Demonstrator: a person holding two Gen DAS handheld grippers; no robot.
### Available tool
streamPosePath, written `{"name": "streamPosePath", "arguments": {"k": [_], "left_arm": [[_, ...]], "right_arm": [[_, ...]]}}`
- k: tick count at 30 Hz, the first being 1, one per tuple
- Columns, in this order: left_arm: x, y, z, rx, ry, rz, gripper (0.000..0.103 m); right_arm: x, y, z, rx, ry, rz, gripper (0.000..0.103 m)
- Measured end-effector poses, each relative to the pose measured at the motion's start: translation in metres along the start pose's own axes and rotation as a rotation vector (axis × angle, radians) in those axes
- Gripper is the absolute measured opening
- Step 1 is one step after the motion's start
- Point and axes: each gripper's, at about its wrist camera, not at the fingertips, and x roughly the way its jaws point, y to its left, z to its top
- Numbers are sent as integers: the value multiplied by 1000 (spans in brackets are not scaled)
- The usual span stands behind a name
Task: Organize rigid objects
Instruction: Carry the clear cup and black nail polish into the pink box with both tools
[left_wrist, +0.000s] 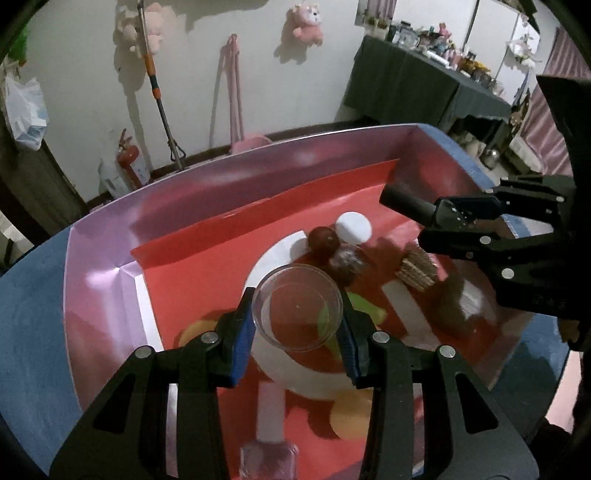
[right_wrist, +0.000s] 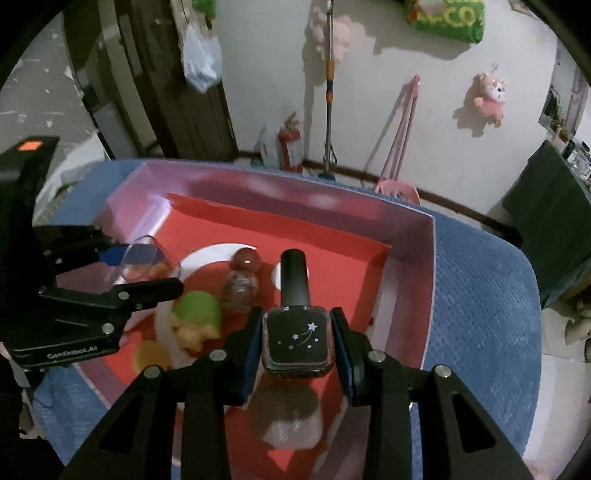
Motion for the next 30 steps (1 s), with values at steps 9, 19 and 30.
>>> {"name": "streamPosePath", "arguments": {"k": [9, 19, 30], "left_arm": [[24, 1, 9, 8, 63, 33, 38], [31, -1, 10, -4, 97, 47, 38], [31, -2, 9, -8, 96, 62, 39]], "right_arm": [[37, -9, 23, -38, 110, -63, 38], [56, -1, 32, -126, 215, -184, 38], [62, -1, 33, -128, 230, -188, 38]]}}
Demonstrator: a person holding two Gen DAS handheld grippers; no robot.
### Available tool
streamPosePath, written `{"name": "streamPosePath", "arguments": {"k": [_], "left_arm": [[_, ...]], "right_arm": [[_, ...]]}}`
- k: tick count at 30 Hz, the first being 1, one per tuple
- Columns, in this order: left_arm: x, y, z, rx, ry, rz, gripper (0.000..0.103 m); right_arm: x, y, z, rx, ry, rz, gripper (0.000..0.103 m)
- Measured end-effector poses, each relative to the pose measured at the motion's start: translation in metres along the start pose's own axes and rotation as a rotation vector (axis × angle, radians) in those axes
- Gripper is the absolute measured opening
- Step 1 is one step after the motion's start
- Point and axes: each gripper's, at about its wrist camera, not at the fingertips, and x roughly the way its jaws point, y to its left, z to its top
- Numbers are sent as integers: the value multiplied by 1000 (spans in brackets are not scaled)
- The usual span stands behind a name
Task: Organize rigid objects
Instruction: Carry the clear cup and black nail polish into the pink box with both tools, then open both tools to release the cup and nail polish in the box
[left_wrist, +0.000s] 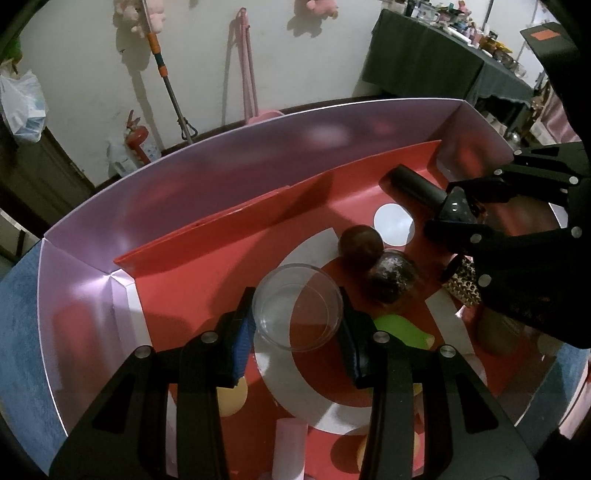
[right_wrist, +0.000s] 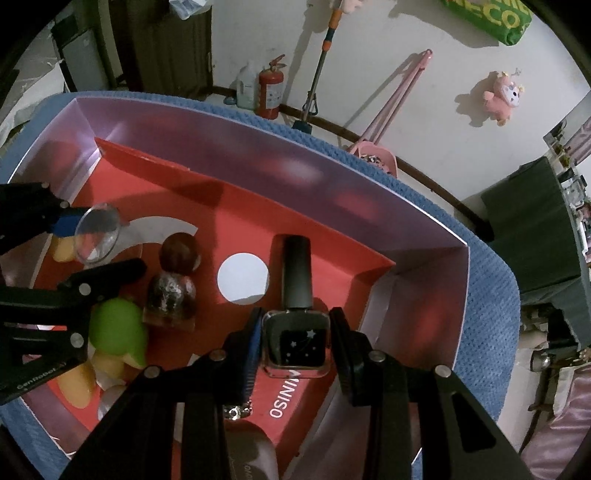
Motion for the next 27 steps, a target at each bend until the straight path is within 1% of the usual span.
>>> {"name": "streamPosePath", "arguments": {"k": [8, 11, 13, 15, 16, 19, 22, 25, 27], "left_arm": [[1, 4, 2, -1, 3, -1, 39], [1, 4, 2, -5, 4, -1, 41], [0, 6, 2, -14, 3, 0, 48], [-1, 8, 2, -22, 0, -9, 54], [-2, 8, 2, -23, -2, -12, 55], [-4, 7, 0, -13, -10, -7, 55], [-7, 6, -2, -8, -18, -1, 56], [-12, 5, -2, -6, -30, 1, 56], [-17, 3, -3, -6, -45, 3, 56]], "right_arm": [[-1, 3, 3, 3, 2, 1, 37], [-1, 3, 3, 3, 1, -2, 37], [-1, 3, 2, 3, 0, -3, 37], [0, 3, 1, 4, 0, -3, 37], [-1, 3, 1, 3, 1, -4, 37], [-1, 3, 2, 0, 0, -10, 38], [-2, 3, 1, -3, -2, -13, 42], [-7, 3, 1, -1, -14, -16, 51], [-11, 3, 0, -3, -26, -17, 52]]}}
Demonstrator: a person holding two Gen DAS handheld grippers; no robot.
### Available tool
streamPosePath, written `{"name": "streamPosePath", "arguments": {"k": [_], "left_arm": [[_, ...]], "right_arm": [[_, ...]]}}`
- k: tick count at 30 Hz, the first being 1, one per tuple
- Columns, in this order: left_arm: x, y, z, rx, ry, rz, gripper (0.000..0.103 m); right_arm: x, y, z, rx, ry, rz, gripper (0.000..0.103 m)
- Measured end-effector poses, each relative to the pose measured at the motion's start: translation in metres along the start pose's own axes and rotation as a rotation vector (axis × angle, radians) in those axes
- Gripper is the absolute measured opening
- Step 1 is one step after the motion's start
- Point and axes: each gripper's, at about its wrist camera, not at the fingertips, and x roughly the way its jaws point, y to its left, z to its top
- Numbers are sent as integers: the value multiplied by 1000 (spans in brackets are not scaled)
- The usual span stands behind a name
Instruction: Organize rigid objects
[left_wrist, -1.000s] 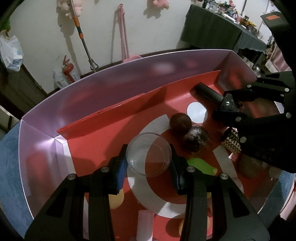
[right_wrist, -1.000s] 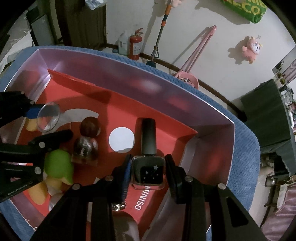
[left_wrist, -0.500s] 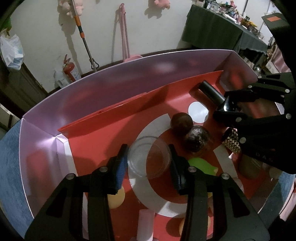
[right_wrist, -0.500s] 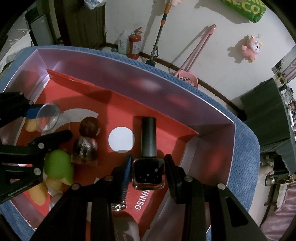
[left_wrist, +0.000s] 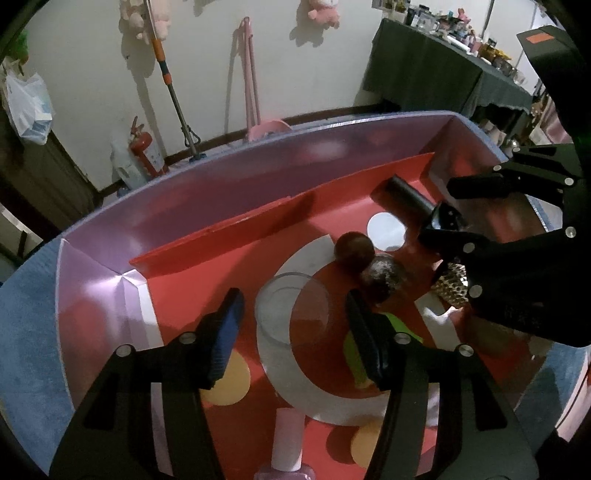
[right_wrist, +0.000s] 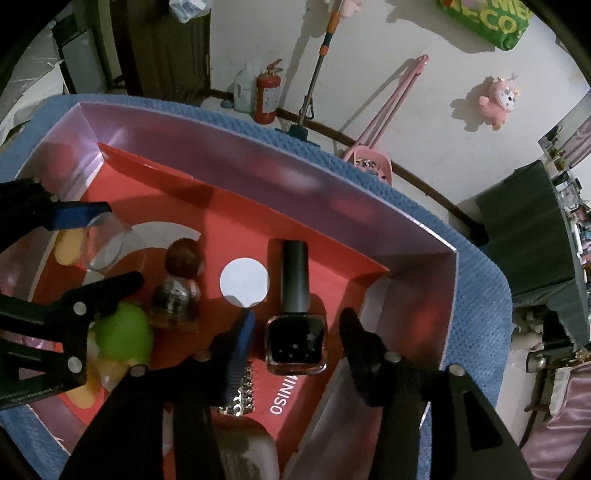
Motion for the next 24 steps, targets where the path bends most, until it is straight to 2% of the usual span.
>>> {"name": "streamPosePath", "arguments": {"k": [3, 8, 10, 13, 19, 24], "left_arm": [[-10, 0, -1, -11, -30, 3, 68], [-30, 2, -6, -40, -73, -4, 68], [-40, 2, -9, -43, -99, 0, 68], [-57, 1, -17, -44, -144, 12, 74], [-91, -1, -40, -60, -246, 50, 76], [-118, 0, -64, -77, -364, 105, 88]], "right_arm": [[-10, 1, -2, 1, -19, -2, 53], [-31, 8, -8, -3, -62, -12, 63], [-40, 11, -12, -4, -80, -13, 65], [-55, 15, -18, 2, -110, -9, 70], [-85, 16, -37, 51, -180, 5, 80], [-109, 16, -58, 114, -278, 25, 95]]}}
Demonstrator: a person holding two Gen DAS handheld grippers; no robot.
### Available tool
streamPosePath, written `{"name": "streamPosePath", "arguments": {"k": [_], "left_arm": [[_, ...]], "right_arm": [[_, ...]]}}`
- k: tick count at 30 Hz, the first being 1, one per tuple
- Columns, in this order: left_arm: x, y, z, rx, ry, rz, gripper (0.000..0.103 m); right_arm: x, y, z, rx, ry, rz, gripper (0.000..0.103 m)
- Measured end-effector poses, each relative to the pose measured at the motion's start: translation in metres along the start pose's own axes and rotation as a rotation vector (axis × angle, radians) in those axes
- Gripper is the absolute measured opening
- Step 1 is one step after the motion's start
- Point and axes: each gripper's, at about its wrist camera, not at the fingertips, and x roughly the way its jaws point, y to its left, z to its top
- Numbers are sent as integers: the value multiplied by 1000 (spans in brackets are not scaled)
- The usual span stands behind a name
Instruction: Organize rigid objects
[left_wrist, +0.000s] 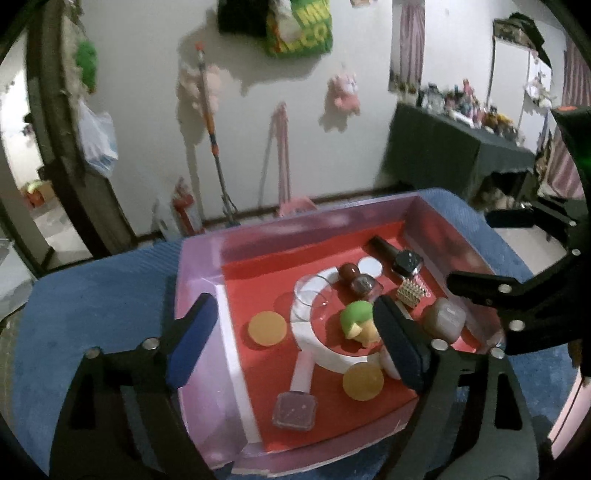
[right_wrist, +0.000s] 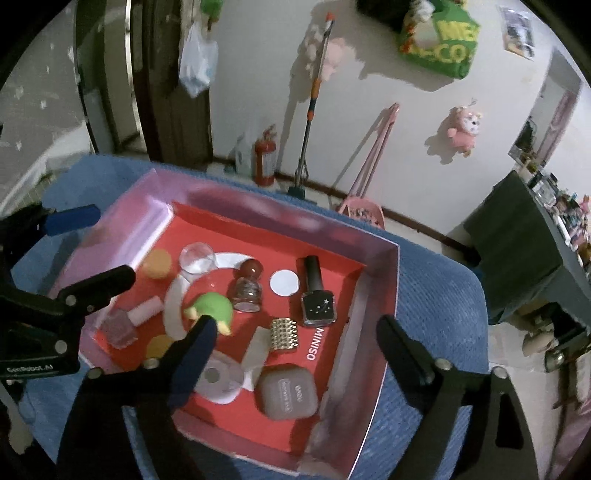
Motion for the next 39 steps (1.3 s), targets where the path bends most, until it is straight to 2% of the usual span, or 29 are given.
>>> {"name": "streamPosePath", "arguments": {"k": [2, 6, 15, 21, 27, 34, 39], "left_arm": [[-10, 1, -6, -4, -38, 20, 88], [-23, 2, -18, -38, -105, 37, 93], [-29, -9, -42, -35, -232, 69, 98], [-5, -11, -51, -64, -209, 53, 98], [8, -9, -61, -117, -202, 32, 98], [17, -12, -66, -95, -188, 88, 98], [23, -2, -68, -143, -157, 71, 98]], "right_arm": [[-11, 2, -7, 29, -46, 8, 103], [-24, 6, -21, 68, -108, 14, 103], [-30, 23, -57, 81, -302, -75, 103], [-19, 24, -76, 125, -414, -103, 103], [-5, 24, -84, 121, -470, -129, 103], [2, 20, -90, 151, -452, -114, 103], [6, 18, -92, 160, -437, -115, 103]]}}
